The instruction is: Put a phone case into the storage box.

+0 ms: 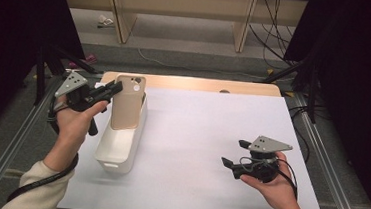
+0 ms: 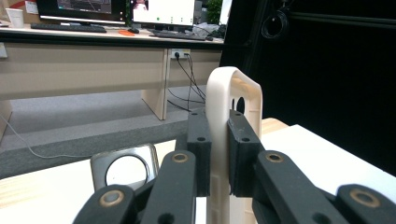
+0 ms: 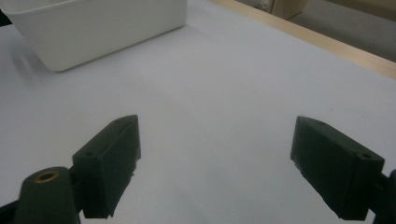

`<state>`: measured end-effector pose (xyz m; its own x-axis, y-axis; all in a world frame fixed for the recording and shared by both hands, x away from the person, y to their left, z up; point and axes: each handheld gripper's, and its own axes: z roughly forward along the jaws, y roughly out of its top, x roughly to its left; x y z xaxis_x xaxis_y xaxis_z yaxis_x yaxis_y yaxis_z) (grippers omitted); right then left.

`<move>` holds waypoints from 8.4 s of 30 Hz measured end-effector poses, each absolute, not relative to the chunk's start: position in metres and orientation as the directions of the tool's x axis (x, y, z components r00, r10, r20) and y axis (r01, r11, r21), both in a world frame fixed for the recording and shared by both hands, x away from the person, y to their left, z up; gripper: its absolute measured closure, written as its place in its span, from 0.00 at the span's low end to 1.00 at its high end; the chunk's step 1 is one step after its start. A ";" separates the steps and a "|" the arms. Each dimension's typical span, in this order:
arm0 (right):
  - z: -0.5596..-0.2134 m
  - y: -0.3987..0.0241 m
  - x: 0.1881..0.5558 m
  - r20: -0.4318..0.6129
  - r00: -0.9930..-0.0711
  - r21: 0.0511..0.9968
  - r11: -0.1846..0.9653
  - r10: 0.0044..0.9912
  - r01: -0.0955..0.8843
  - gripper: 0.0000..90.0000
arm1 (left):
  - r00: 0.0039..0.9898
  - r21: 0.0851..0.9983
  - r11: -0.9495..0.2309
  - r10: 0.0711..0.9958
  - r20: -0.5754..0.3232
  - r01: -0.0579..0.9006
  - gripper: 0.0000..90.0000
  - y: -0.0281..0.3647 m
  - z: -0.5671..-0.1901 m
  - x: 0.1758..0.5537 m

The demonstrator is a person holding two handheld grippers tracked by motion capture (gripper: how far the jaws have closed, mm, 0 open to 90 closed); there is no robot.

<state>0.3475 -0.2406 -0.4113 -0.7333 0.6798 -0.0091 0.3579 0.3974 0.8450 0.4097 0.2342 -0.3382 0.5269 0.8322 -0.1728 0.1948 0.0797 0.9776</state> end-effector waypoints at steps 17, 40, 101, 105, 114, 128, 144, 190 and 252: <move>-0.411 -0.240 0.347 -0.012 -0.733 0.845 0.399 0.680 0.356 0.19 | 0.527 0.976 0.073 0.832 -0.174 0.205 0.90 0.242 -0.345 0.419; -0.411 -0.242 0.346 0.001 -0.730 0.848 0.386 0.684 0.363 0.19 | 0.536 0.971 0.103 0.818 -0.207 0.217 0.90 0.245 -0.355 0.444; -0.412 -0.243 0.347 0.010 -0.729 0.845 0.384 0.684 0.372 0.19 | 0.466 0.934 0.033 0.860 -0.207 0.355 0.90 0.253 -0.394 0.491; -0.413 -0.243 0.347 0.010 -0.729 0.845 0.384 0.684 0.373 0.19 | 0.465 0.932 0.034 0.860 -0.212 0.362 0.90 0.252 -0.397 0.493; -0.413 -0.243 0.347 0.011 -0.730 0.844 0.385 0.683 0.373 0.19 | 0.457 0.925 0.035 0.862 -0.218 0.377 0.90 0.252 -0.401 0.496; -0.413 -0.243 0.347 0.014 -0.729 0.844 0.383 0.684 0.376 0.19 | 0.453 0.918 0.021 0.865 -0.215 0.397 0.90 0.250 -0.407 0.502; -0.413 -0.243 0.347 0.013 -0.729 0.843 0.385 0.684 0.376 0.19 | 0.436 0.905 0.024 0.871 -0.227 0.424 0.89 0.250 -0.416 0.507; -0.413 -0.243 0.347 0.016 -0.730 0.844 0.383 0.683 0.376 0.19 | 0.355 0.891 -0.042 0.925 -0.137 0.452 0.71 0.257 -0.413 0.515; -0.413 -0.243 0.347 0.020 -0.724 0.848 0.373 0.689 0.378 0.18 | 0.512 0.917 -0.073 0.845 -0.152 0.393 0.03 0.236 -0.388 0.408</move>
